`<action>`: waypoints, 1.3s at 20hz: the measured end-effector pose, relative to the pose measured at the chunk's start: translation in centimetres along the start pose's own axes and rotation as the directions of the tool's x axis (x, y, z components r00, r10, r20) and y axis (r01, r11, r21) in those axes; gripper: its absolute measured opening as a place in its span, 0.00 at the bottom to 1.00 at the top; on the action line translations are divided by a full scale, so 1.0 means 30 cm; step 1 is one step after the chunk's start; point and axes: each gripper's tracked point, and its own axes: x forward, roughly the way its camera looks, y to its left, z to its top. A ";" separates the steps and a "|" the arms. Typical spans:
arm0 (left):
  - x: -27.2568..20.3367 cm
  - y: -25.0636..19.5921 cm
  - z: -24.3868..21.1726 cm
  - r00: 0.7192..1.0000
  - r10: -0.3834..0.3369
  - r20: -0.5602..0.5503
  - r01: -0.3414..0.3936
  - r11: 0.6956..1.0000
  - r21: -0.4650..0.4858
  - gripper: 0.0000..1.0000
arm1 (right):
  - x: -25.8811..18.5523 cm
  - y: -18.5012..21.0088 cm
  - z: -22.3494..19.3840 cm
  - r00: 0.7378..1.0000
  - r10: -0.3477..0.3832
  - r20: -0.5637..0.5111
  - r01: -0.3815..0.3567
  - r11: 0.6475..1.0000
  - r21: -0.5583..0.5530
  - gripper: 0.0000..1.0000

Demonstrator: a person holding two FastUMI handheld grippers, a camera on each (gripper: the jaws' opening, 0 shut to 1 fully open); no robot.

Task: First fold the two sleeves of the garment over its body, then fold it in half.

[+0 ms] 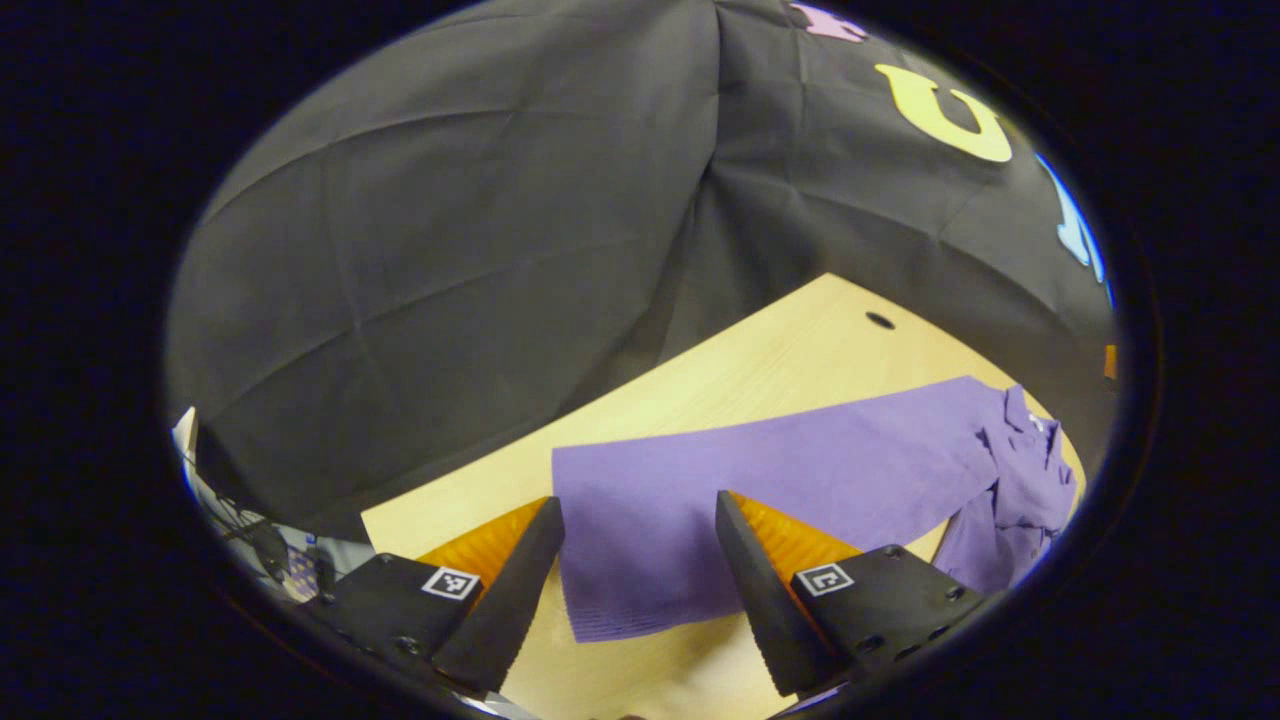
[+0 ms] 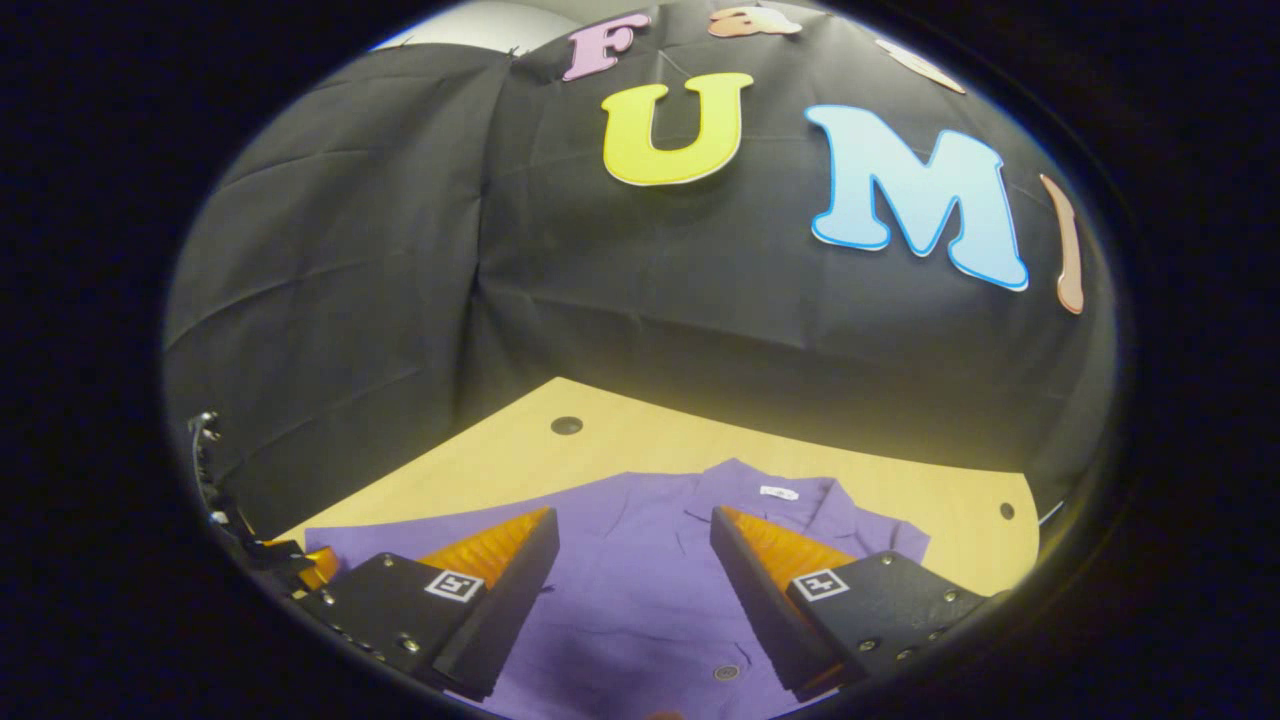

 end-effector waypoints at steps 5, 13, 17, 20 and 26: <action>0.019 -0.005 -0.018 1.000 0.027 0.000 -0.026 0.997 0.071 0.96 | -0.034 0.001 -0.019 1.000 0.013 -0.005 -0.012 1.000 0.004 0.96; 0.047 -0.036 -0.002 1.000 -0.006 0.028 0.003 0.996 0.085 0.24 | -0.084 -0.057 -0.059 1.000 0.003 -0.012 -0.002 0.998 0.055 0.96; 0.031 -0.117 0.012 0.997 -0.073 0.010 0.071 0.991 0.117 0.07 | -0.132 -0.137 -0.065 0.999 -0.039 0.000 0.039 0.997 0.066 0.96; -0.007 -0.221 0.063 0.991 -0.137 0.006 0.136 0.988 0.073 0.07 | -0.175 -0.213 -0.078 0.997 -0.083 0.008 0.081 0.992 0.095 0.96; -0.130 -0.506 0.205 0.960 -0.269 0.077 0.263 0.961 0.083 0.07 | -0.271 -0.368 -0.152 0.984 -0.176 -0.005 0.175 0.974 0.142 0.96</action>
